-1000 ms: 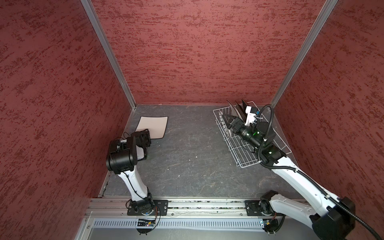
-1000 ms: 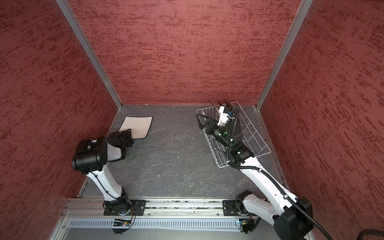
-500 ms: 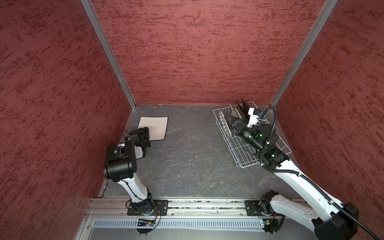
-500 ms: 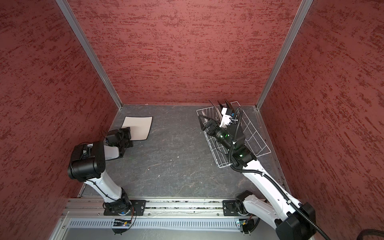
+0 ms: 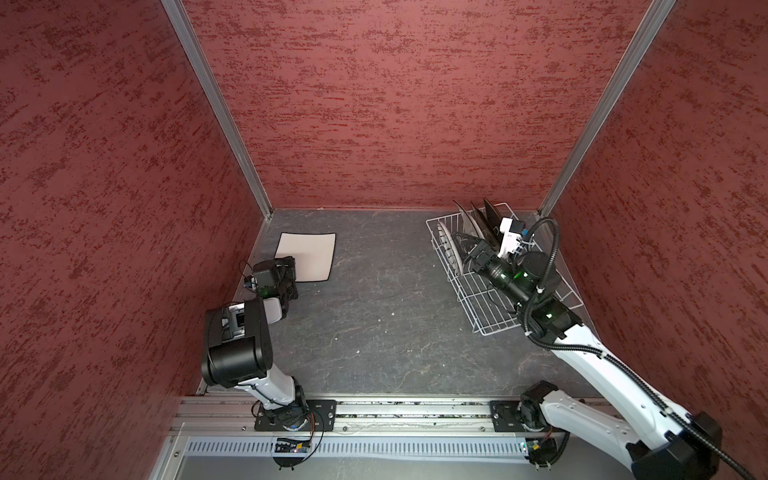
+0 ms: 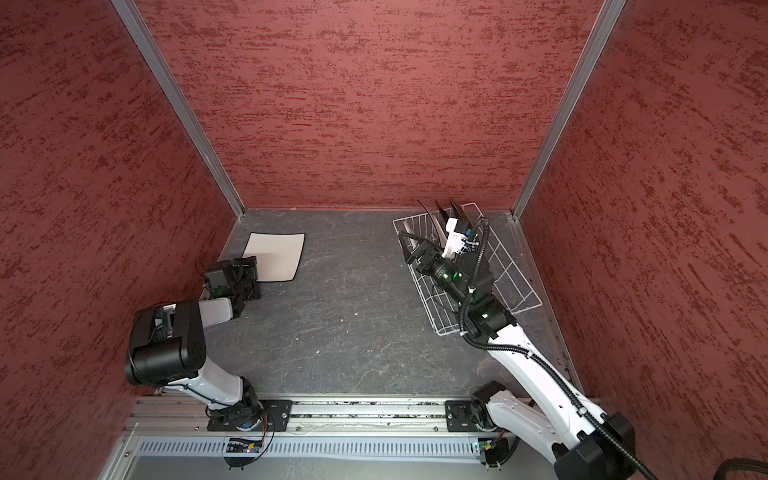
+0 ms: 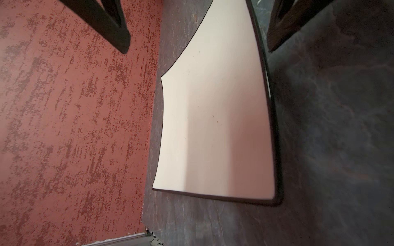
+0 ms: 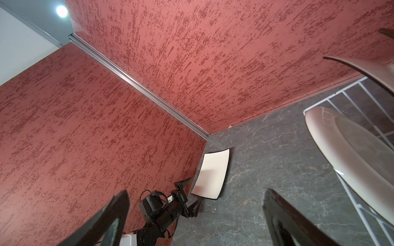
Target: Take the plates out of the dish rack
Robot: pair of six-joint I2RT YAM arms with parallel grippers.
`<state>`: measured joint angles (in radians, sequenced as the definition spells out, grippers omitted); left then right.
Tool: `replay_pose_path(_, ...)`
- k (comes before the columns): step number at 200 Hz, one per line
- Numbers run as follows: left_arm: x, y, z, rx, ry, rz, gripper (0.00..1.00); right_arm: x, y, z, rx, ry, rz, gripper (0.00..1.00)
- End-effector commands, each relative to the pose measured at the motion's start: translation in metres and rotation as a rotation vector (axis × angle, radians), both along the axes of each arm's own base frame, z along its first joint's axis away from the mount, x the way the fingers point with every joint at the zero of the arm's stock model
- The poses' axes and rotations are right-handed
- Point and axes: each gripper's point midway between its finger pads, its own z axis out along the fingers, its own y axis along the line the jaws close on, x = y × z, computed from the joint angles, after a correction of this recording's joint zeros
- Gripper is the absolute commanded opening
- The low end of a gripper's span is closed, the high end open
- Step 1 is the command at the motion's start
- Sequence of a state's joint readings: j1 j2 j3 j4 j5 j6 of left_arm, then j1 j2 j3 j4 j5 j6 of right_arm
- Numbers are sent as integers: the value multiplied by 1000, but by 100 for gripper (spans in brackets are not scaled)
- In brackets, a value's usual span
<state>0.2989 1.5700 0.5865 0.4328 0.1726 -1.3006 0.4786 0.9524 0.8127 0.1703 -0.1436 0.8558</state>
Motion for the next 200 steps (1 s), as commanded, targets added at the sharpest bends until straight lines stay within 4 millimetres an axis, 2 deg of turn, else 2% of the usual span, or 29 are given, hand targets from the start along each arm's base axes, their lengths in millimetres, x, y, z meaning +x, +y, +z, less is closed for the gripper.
replay_pose_path(1, -15, -1, -10, 7, 43, -13, 99, -2, -10, 2, -25, 0, -40, 99)
replay_pose_path(30, -27, -15, -1, 15, 7, -39, 100, -2, -21, 0, -260, 43, -83, 99)
replay_pose_path(55, -34, -29, 23, 102, 2, -105, 100, -1, -37, -12, -475, 99, -131, 99)
replay_pose_path(90, -54, -48, 47, 217, -3, -161, 100, -8, -58, -20, -597, 105, -193, 97)
replay_pose_path(105, -58, -70, 54, 192, -91, -194, 100, -12, -65, -24, -627, 103, -215, 96)
replay_pose_path(129, -62, -106, 63, 258, -120, -297, 100, -12, -79, -39, -691, 152, -268, 93)
replay_pose_path(159, -68, -149, 88, 328, -235, -470, 100, -10, -82, -58, -756, 216, -264, 88)
replay_pose_path(200, -87, -193, 106, 480, -264, -617, 100, 1, -94, -77, -922, 297, -309, 84)
